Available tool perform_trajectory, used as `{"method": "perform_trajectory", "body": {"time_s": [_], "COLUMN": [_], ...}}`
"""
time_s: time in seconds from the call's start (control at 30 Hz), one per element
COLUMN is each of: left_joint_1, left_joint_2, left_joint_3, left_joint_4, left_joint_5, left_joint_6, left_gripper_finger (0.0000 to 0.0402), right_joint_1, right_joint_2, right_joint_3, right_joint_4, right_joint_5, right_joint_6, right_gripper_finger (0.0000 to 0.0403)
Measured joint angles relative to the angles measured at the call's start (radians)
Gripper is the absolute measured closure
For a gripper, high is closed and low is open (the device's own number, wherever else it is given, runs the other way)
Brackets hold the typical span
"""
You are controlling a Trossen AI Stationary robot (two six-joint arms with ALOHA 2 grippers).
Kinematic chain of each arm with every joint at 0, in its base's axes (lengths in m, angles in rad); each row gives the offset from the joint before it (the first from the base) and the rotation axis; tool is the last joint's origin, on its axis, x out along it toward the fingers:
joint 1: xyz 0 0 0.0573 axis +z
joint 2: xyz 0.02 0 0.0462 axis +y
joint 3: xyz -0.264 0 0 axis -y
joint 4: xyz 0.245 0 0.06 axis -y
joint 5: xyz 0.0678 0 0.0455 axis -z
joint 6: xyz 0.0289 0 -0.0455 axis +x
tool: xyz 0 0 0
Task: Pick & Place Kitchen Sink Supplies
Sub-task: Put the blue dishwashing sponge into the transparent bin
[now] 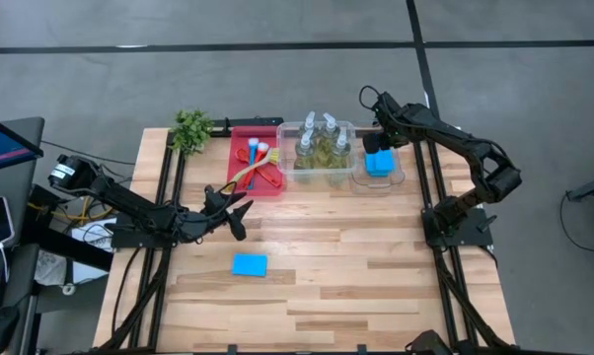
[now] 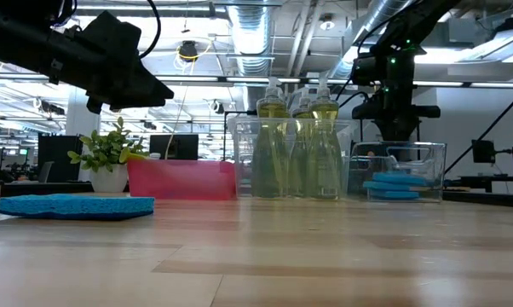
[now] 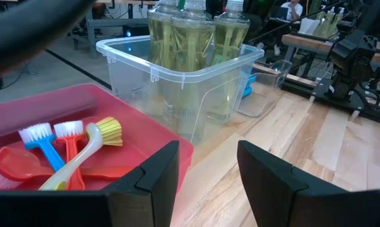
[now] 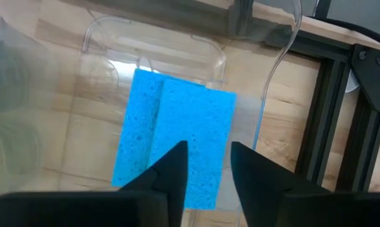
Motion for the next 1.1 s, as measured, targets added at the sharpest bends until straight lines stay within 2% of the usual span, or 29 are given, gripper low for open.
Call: {"method": "perform_trajectory", "body": {"time_s": [0.23,0.5,0.8,1.1], "left_joint_1": [0.000,0.000,-0.015,-0.016], "left_joint_2": [0.000,0.000,0.000,0.000], "left_joint_3": [0.000,0.000,0.000,0.000], "left_joint_4": [-0.002,-0.002,-0.002,0.001], "left_joint_5": [0.000,0.000,0.000,0.015], "left_joint_6": [0.000,0.000,-0.001,-0.024], "left_gripper_finger": [0.0239,0.0239,0.0238,0.0235], "right_joint_1": [0.000,0.000,0.055,0.208], "right_joint_2": [0.000,-0.030,-0.238,-0.433], "right_joint_3": [0.000,0.000,0.000,0.000], "right_joint_4": [-0.002,-0.002,0.063,0.083], "right_joint_5": [0.019,0.026,0.108,0.127], "right_joint_6": [0.000,-0.014,-0.029,-0.055], "right_gripper_finger": [0.0254,0.0258,0.0275,0.0274]}}
